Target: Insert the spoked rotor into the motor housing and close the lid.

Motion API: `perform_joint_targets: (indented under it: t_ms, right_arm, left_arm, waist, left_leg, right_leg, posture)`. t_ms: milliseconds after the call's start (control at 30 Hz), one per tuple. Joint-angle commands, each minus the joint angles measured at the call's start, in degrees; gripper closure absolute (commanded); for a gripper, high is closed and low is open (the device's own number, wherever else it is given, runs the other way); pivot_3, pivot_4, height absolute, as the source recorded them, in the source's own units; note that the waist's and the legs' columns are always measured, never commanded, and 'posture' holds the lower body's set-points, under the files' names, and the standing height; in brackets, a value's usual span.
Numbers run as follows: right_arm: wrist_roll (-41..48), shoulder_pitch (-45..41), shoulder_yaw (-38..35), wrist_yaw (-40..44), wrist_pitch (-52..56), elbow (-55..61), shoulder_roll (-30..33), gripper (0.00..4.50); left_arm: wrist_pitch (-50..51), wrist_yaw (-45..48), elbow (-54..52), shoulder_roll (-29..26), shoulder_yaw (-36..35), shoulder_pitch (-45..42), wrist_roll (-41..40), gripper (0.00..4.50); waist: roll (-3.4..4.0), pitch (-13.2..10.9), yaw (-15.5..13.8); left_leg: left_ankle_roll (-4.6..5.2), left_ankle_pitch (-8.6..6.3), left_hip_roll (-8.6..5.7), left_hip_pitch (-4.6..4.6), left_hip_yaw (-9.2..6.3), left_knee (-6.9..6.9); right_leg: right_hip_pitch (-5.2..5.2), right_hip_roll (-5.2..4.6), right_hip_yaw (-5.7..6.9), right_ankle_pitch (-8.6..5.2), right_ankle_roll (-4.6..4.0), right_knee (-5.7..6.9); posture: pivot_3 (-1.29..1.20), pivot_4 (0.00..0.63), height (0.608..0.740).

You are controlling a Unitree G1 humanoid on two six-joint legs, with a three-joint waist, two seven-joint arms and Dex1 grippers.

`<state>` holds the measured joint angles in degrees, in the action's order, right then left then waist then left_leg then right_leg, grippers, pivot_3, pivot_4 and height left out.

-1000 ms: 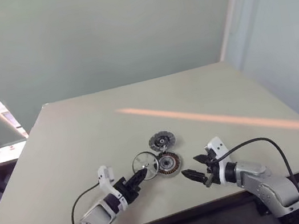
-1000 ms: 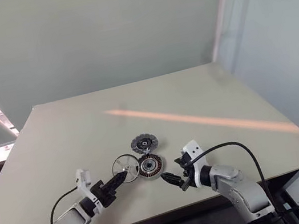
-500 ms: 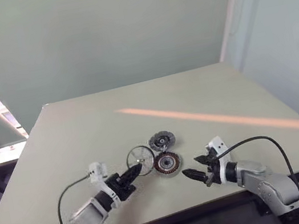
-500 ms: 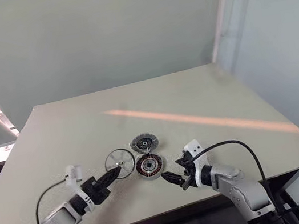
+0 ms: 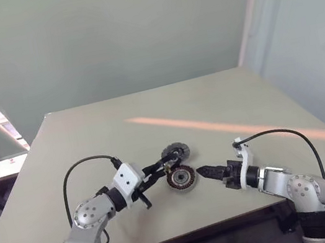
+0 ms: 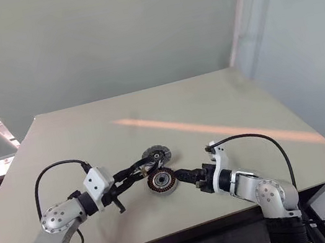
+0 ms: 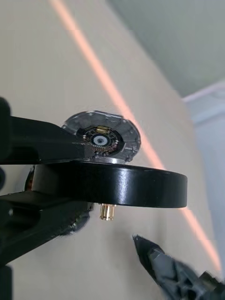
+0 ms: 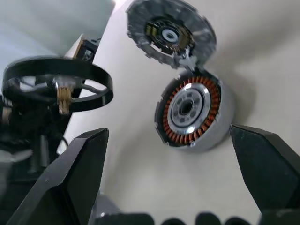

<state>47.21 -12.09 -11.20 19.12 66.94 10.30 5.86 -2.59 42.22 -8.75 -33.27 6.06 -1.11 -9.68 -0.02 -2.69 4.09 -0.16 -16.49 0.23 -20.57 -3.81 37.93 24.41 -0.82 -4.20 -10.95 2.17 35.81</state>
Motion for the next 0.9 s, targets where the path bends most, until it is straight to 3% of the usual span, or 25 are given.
perform_joint_targets:
  t_ms: [33, 200, 300, 367, 467, 667, 900]
  right_arm:
    - [2.38, -1.99, -0.81, -0.87, 0.60, 1.63, -0.34, 0.00]
    - [1.10, -1.63, 1.25, -0.63, -0.89, 2.58, 0.33, 0.00]
    - [-5.57, -0.14, 7.62, 4.03, -9.48, 3.95, 4.29, 0.00]
    - [-13.41, 1.25, 14.19, 9.01, -20.30, 4.31, 8.51, 0.00]
    - [-28.28, 3.58, 23.79, 16.55, -44.71, 0.85, 14.46, 0.00]
    - [-38.59, 3.44, 26.82, 21.52, -73.66, -9.53, 15.67, 0.00]
    - [-39.18, 2.26, 26.19, 24.03, -80.88, -14.60, 14.40, 0.00]
  left_arm:
    - [-11.85, 0.70, 4.43, 0.69, 0.92, -1.27, 4.00, 4.20]
    - [-17.35, 0.33, 10.30, 3.50, 0.84, -0.35, 3.62, 4.20]
    - [-15.61, -0.24, 10.59, 5.89, 0.14, 0.05, 1.09, 4.20]
    - [-15.05, 0.88, 11.10, 5.62, 0.49, 0.24, 1.35, 4.20]
    - [-10.14, 1.64, 10.21, 6.67, -0.08, 0.84, -2.35, 4.20]
    - [-5.83, 5.53, 9.13, 4.52, 1.07, 1.32, -2.55, 4.20]
    - [-4.49, 6.96, 9.26, 4.75, 1.19, 0.16, -2.65, 4.20]
  waist:
    - [0.00, 0.00, -0.01]
    - [0.02, 0.02, -0.01]
    - [0.05, 0.04, -0.05]
    - [0.04, 0.05, -0.01]
    - [0.04, 0.05, 0.01]
    - [0.02, 0.05, 0.15]
    - [0.02, 0.05, -0.05]
  left_leg:
    - [0.00, 0.00, 0.00, 0.00, 0.02, 0.02]
    - [0.02, 0.01, 0.00, 0.01, 0.00, 0.09]
    - [0.06, -0.01, -0.03, 0.00, 0.00, 0.13]
    - [0.10, -0.03, -0.03, -0.02, 0.00, 0.18]
    - [0.12, -0.05, -0.03, 0.03, 0.03, 0.18]
    - [0.13, -0.05, 0.02, 0.10, 0.03, 0.26]
    - [0.13, -0.05, -0.01, 0.13, 0.03, 0.41]
  right_leg:
    - [-0.01, 0.00, -0.01, 0.00, 0.00, 0.00]
    - [-0.05, -0.01, 0.00, 0.01, 0.03, 0.03]
    - [-0.05, -0.03, -0.01, 0.02, 0.05, 0.03]
    - [-0.07, -0.03, -0.01, 0.03, 0.07, 0.02]
    - [-0.10, -0.04, -0.02, 0.03, 0.08, 0.01]
    - [-0.13, 0.03, 0.01, 0.03, 0.07, 0.11]
    - [-0.25, 0.01, -0.03, 0.04, 0.06, 0.11]
  posture:
    - [0.00, 0.000, 0.740]
    - [0.00, 0.000, 0.740]
    - [0.00, 0.000, 0.740]
    - [0.00, 0.000, 0.740]
    - [0.00, 0.000, 0.740]
    - [0.00, 0.000, 0.740]
    - [0.00, 0.000, 0.740]
